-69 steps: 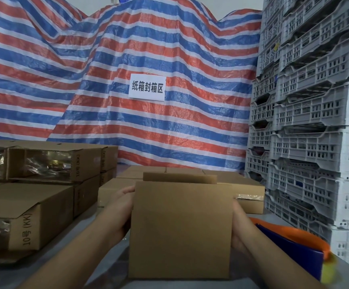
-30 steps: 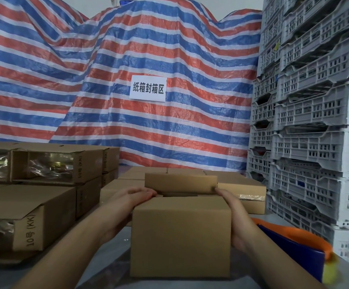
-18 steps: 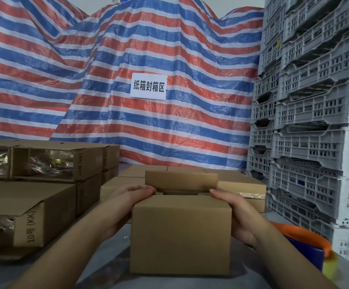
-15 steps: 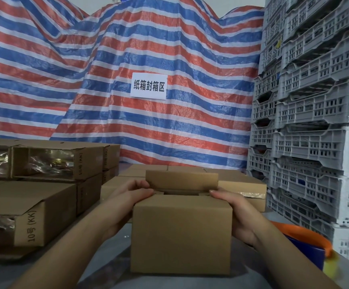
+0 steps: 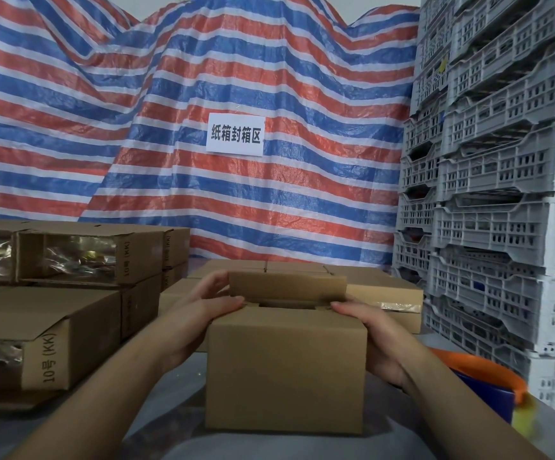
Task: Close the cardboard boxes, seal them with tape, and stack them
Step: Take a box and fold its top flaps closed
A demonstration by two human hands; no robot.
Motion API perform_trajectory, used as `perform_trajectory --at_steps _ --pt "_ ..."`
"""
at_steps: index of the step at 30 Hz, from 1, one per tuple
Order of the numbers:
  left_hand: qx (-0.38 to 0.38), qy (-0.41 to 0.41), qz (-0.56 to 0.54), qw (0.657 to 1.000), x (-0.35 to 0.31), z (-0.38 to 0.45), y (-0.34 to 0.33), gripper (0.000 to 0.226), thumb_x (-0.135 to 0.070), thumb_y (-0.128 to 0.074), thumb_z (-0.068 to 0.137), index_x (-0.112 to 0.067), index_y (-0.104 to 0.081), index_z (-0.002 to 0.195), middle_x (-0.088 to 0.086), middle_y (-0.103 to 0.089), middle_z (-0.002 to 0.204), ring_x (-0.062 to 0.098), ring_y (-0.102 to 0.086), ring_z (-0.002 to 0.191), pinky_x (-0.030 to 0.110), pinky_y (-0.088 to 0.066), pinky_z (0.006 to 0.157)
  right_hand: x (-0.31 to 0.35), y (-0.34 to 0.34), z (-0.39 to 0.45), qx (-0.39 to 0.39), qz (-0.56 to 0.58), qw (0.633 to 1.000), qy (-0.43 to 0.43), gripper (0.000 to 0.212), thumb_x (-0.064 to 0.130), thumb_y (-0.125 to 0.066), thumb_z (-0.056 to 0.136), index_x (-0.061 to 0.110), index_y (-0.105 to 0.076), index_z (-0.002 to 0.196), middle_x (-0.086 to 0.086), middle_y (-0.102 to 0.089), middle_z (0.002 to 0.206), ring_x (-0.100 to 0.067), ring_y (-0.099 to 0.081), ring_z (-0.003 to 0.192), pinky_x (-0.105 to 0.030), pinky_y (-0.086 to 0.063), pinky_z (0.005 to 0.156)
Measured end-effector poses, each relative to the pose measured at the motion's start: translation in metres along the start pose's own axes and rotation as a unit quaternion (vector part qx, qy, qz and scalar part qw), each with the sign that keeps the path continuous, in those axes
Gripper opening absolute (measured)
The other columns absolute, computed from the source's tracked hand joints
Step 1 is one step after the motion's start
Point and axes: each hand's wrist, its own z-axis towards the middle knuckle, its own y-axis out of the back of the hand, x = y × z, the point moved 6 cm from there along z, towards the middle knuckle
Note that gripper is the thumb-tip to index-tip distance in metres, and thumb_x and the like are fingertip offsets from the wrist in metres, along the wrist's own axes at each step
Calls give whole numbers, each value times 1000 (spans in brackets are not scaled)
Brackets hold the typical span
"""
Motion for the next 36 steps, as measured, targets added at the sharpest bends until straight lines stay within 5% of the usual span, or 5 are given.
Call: perform_trajectory --at_steps 7,14,21,30,36 --pt "-63 3 101 993 1 0 9 17 -36 -69 81 -24 -74 92 -9 -66 119 21 -62 109 43 -45 101 2 2 0 -16 10 1000 6 52 26 -77 70 14 -68 120 -16 -73 112 -25 -71 90 -35 -55 76" --pt "-96 12 135 986 0 1 12 22 -33 -64 92 -13 -73 96 -9 -74 101 19 -65 99 33 -51 89 5 -2 -3 -19 7 999 25 46 24 -72 75 16 -67 120 -12 -74 111 -23 -71 91 -33 -54 78" --pt "-102 11 129 986 0 -1 11 18 -28 -61 94 -15 -74 95 -13 -73 102 17 -64 99 32 -50 85 34 -1 -9 -53 -162 969 177 30 32 -73 76 24 -81 104 12 -69 126 -3 -63 117 -20 -52 90" --pt "-88 21 140 986 0 3 12 17 -24 -61 95 -12 -72 98 -12 -71 108 14 -64 100 28 -48 79 33 1 -8 -58 -236 952 188 19 16 -66 92 23 -83 90 3 -77 107 -7 -67 111 -26 -43 101" --pt "-11 18 408 913 -43 8 -8 13 -32 -54 99 -32 -66 103 -8 -63 105 8 -60 95 22 -44 74 32 2 -8 -62 -243 950 186 22 15 -64 95 25 -83 90 4 -77 107 -8 -69 107 -24 -46 94"
